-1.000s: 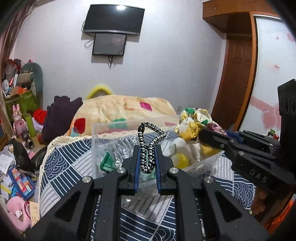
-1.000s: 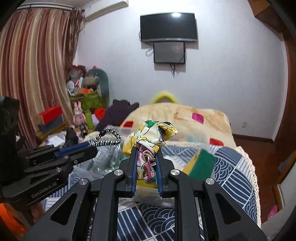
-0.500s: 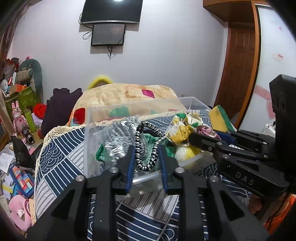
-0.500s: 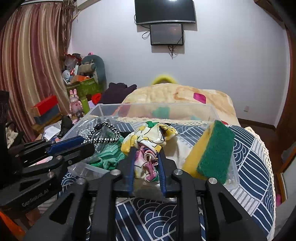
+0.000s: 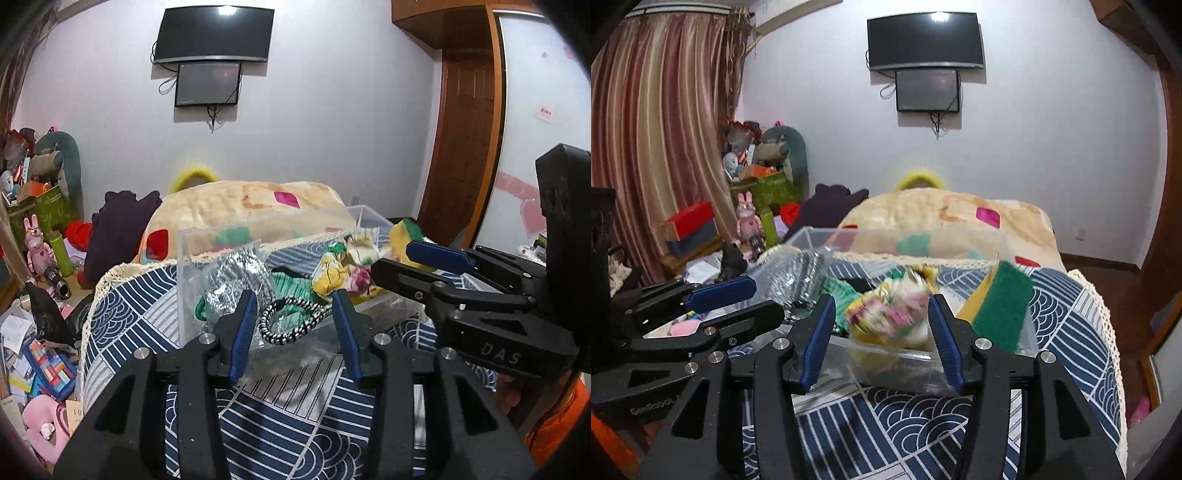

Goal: Organize soft objects

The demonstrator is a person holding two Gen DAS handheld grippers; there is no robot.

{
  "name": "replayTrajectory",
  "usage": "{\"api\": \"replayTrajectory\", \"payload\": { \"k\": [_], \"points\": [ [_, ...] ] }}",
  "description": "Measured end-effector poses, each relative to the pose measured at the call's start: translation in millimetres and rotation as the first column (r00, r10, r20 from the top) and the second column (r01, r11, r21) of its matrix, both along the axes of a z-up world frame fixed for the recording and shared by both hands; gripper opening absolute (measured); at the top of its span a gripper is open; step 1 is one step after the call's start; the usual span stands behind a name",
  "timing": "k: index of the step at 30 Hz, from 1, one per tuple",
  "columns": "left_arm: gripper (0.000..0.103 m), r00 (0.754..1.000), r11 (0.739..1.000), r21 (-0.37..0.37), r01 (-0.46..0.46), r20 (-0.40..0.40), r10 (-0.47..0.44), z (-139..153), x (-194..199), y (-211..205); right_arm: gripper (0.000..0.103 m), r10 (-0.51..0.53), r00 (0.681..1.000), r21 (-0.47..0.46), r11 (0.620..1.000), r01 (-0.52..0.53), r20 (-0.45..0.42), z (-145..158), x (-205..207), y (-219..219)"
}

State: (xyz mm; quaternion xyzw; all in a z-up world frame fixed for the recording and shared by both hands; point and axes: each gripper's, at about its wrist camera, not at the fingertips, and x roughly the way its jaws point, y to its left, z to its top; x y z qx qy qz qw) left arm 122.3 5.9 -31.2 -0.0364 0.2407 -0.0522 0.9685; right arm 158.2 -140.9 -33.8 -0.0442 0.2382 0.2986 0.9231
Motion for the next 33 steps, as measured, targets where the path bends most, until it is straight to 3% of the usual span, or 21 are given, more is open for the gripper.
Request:
{"api": "replayTrajectory", "payload": {
  "k": [10,18,22,28,31,33],
  "points": [
    [0.044,0.993,1.0,-0.016,0.012,0.117,-0.01,34.5,-36.1,1.1,0.051,0.009,0.996,0.06,0.998,-0.015,0.094,30.8,-32.0,-19.2],
    [0.062,0.979,1.0,-0.024,-0.01,0.202,0.015,47.0,-68.8,1.9,0.07,-0.009,0.984,0.088,0.996,-0.007,0.178,45.5,-59.5,-31.0],
    [0.077,0.972,0.999,-0.022,-0.026,0.234,0.03,48.8,-82.8,1.5,0.083,-0.028,0.979,0.1,0.995,0.008,0.204,48.6,-67.0,-32.4],
    [0.094,0.961,0.999,-0.013,-0.041,0.274,0.043,49.2,-96.5,-1.4,0.086,-0.035,0.978,0.099,0.995,0.015,0.207,43.5,-75.5,-31.5],
    [0.096,0.957,0.999,-0.006,-0.045,0.285,0.045,48.8,-101.7,-3.7,0.102,-0.056,0.976,0.11,0.993,0.033,0.211,40.5,-76.2,-33.6],
    [0.099,0.957,0.999,-0.005,-0.047,0.286,0.046,48.1,-103.2,-4.6,0.103,-0.075,0.972,0.123,0.991,0.048,0.222,38.1,-78.7,-34.8]
  ]
}}
